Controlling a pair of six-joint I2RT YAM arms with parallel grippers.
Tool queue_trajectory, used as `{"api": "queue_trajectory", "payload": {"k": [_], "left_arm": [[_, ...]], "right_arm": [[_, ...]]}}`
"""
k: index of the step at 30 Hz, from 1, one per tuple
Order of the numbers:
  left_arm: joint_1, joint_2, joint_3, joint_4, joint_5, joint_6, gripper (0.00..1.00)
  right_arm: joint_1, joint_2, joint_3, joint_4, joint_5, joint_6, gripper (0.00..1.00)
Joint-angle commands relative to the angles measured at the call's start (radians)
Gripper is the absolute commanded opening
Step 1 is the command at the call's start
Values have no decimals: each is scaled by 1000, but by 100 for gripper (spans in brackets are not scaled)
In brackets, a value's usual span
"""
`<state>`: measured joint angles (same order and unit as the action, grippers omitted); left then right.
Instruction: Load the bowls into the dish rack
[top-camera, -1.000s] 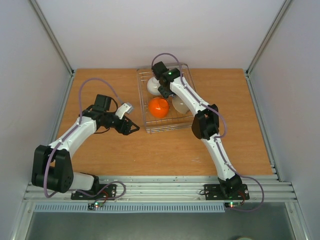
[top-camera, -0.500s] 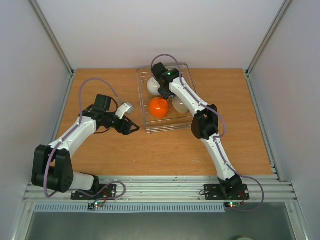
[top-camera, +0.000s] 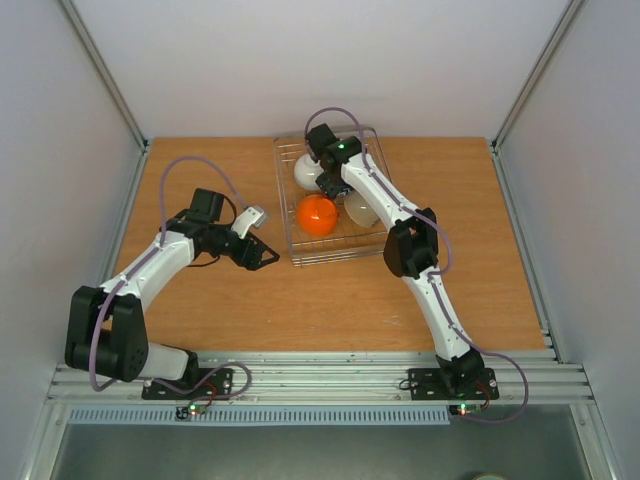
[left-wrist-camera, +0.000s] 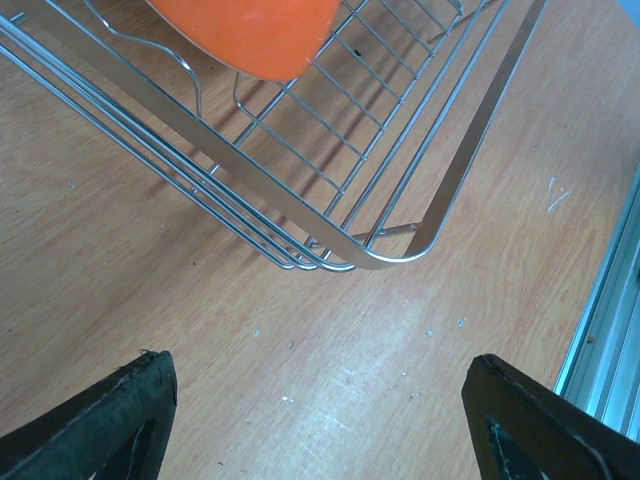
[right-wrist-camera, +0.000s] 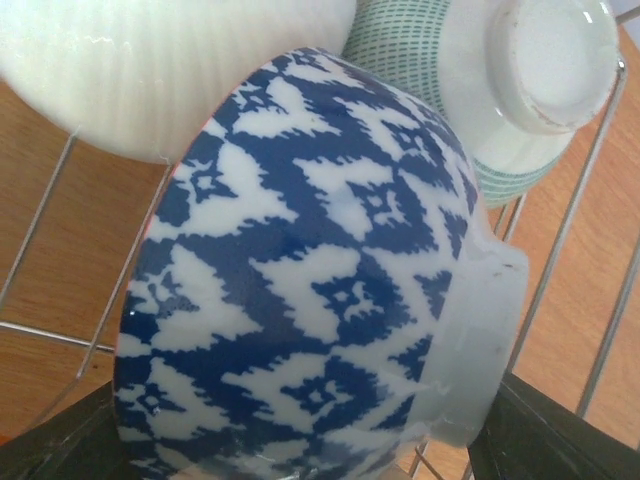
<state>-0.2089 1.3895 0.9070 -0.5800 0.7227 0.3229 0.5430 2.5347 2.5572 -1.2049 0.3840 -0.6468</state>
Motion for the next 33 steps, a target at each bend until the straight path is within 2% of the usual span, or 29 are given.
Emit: {"api": "queue_trajectory", "payload": {"k": [1,7,17,27,33], "left_arm": [[3,9,32,0,24,16,78],[4,13,35,-7,27,20,79],[4,13,35,-10,30,25,78],[3,4,34,-16,23,34,78],[3,3,32,-13,23,34,78]], "right_arm": [[9,-12,23,13,-66,16,78],[12,-50,-20,60,-102,25,83],[13,-77,-39,82,-153,32,85],[12,-112,-58,132,-360,58,85],[10,-97,-66,127,-313,77,85]]}}
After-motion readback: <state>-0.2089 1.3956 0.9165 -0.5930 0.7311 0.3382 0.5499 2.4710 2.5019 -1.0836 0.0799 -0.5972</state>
